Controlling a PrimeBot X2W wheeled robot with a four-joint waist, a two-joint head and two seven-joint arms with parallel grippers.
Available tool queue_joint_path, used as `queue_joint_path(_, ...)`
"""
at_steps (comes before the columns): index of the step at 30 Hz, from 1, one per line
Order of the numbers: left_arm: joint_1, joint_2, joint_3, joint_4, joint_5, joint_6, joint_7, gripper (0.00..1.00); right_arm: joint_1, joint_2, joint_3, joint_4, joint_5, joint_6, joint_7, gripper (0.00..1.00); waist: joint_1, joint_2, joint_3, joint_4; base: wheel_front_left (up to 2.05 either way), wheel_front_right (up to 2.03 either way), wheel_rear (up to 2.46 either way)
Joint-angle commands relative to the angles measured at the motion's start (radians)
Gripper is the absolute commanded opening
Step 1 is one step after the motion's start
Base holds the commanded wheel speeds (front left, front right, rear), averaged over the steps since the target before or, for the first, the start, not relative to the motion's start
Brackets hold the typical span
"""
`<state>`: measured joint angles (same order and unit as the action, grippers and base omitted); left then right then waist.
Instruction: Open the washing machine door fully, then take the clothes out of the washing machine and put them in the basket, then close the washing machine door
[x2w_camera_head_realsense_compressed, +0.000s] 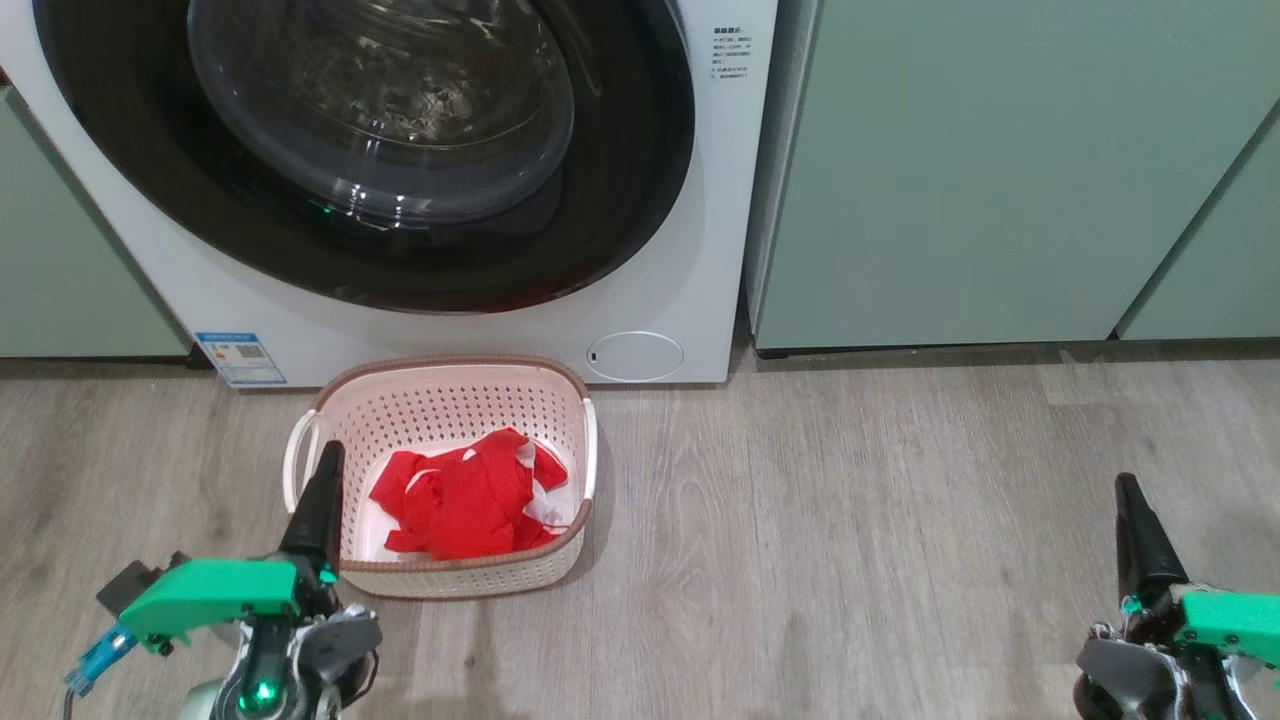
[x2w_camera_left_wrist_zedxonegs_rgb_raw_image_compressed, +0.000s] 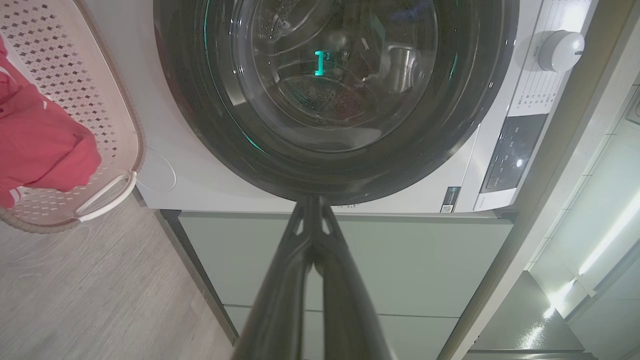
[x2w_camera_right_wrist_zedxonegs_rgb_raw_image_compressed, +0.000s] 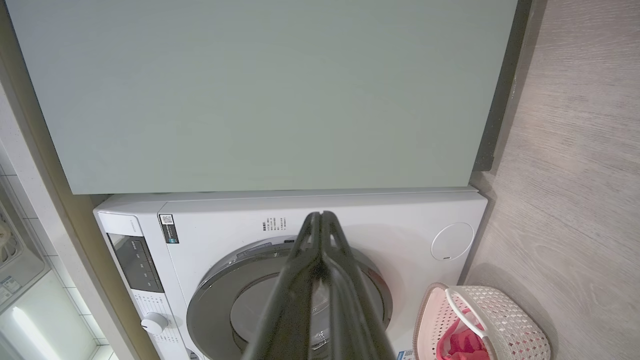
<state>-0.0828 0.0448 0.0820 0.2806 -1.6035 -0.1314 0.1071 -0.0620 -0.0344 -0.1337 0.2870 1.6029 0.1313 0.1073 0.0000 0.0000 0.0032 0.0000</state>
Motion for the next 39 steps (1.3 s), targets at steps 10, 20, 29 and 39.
queue_joint_path(10,-0.025,0.005,0.032,-0.036,-0.005,0.001,0.006,0.00,-0.046,-0.016,0.020,-0.042,0.006,-0.001,0.006,0.00,0.0000,0.0000,0.000,0.000,0.00,0.00,0.00)
queue_joint_path(20,-0.025,0.005,0.032,-0.036,-0.005,0.001,0.006,0.00,-0.046,-0.016,0.020,-0.042,0.006,-0.001,0.006,0.00,0.0000,0.0000,0.000,0.000,0.00,0.00,0.00)
queue_joint_path(29,-0.025,0.005,0.032,-0.036,-0.005,0.001,0.006,0.00,-0.046,-0.016,0.020,-0.042,0.006,-0.001,0.006,0.00,0.0000,0.0000,0.000,0.000,0.00,0.00,0.00)
queue_joint_path(39,-0.025,0.005,0.032,-0.036,-0.005,0.001,0.006,0.00,-0.046,-0.016,0.020,-0.042,0.006,-0.001,0.006,0.00,0.0000,0.0000,0.000,0.000,0.00,0.00,0.00)
